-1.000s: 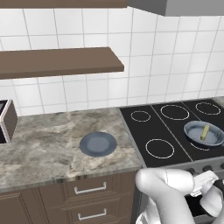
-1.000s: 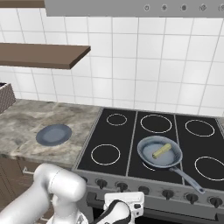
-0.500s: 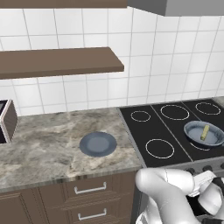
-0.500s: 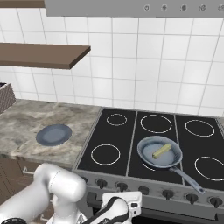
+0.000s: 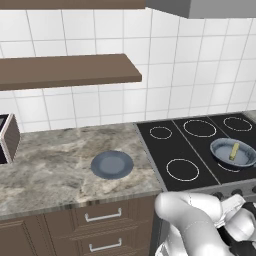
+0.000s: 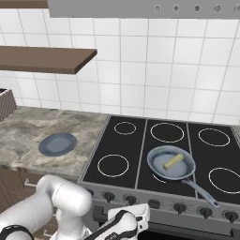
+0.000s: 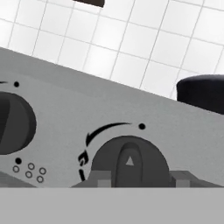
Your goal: Pick up the butter stick and place it in the pan. Then turn on the burner for the pan.
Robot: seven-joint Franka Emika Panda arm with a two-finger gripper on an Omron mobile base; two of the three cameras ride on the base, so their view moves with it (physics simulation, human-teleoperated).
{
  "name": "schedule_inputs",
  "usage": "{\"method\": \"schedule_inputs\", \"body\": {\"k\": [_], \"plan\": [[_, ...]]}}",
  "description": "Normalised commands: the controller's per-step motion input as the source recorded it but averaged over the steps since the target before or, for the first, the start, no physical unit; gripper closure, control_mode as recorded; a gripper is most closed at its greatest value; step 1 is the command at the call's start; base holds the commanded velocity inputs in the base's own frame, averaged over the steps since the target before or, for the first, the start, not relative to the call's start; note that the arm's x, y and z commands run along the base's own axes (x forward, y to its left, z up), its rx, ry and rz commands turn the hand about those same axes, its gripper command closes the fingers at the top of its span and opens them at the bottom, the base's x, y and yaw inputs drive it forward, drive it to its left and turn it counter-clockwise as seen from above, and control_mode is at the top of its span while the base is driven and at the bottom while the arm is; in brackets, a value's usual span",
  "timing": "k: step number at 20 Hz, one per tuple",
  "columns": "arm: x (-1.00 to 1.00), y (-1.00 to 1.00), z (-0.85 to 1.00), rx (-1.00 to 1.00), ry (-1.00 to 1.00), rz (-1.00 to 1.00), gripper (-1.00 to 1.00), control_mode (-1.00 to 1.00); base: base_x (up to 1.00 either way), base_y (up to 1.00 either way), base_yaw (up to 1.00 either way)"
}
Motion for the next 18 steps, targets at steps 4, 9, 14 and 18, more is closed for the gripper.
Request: {"method": "schedule_inputs", "body": {"k": [4, 9, 14, 18], "plan": [[-0.03, 0.11, 0.31, -0.36, -0.04, -0.03, 1.00, -1.00, 0.00, 0.00, 0.00], [-0.03, 0.11, 0.28, -0.36, -0.02, -0.01, 1.00, -1.00, 0.00, 0.00, 0.00], [-0.05, 0.14, 0.22, -0.35, -0.05, 0.00, 1.00, -1.00, 0.00, 0.00, 0.00], [-0.05, 0.19, 0.11, -0.34, -0.05, 0.00, 1.00, -1.00, 0.00, 0.00, 0.00]]}}
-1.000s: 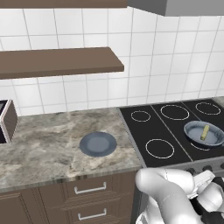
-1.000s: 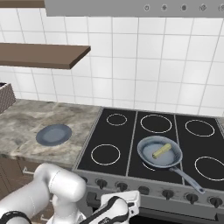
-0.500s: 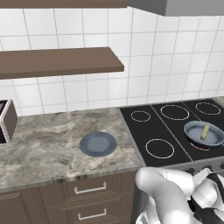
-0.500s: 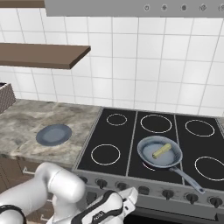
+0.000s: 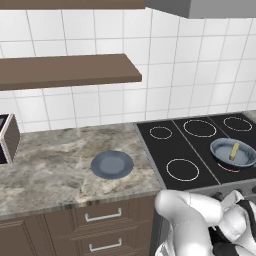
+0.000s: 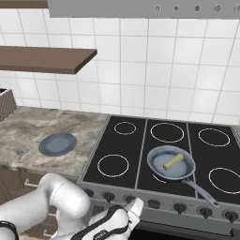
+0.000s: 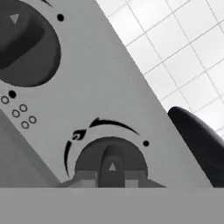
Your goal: Pick up the butter stick and place it in the pan. Then turn on the burner for the pan.
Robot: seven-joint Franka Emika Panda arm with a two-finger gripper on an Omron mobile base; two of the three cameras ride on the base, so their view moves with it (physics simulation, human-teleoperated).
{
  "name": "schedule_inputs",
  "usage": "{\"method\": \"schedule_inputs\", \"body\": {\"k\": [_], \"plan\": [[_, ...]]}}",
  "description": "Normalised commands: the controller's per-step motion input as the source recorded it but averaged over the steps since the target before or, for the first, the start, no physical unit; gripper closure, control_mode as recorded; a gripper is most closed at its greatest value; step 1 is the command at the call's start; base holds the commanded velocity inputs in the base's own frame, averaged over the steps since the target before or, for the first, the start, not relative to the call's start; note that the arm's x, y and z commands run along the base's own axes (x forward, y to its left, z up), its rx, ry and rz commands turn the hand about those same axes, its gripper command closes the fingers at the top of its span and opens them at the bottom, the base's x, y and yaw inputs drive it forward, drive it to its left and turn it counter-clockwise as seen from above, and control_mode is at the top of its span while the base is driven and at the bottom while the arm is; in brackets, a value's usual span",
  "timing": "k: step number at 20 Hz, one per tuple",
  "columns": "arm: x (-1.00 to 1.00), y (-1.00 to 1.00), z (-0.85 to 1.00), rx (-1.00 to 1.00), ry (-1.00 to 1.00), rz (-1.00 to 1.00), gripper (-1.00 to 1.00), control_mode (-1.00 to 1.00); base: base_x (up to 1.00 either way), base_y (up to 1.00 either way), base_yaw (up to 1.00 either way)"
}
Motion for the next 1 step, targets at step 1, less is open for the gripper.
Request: {"method": "schedule_inputs", "body": {"k": [1], "plan": [[0.00, 0.22, 0.00, -0.26, -0.01, 0.00, 1.00, -1.00, 0.00, 0.00, 0.00]]}}
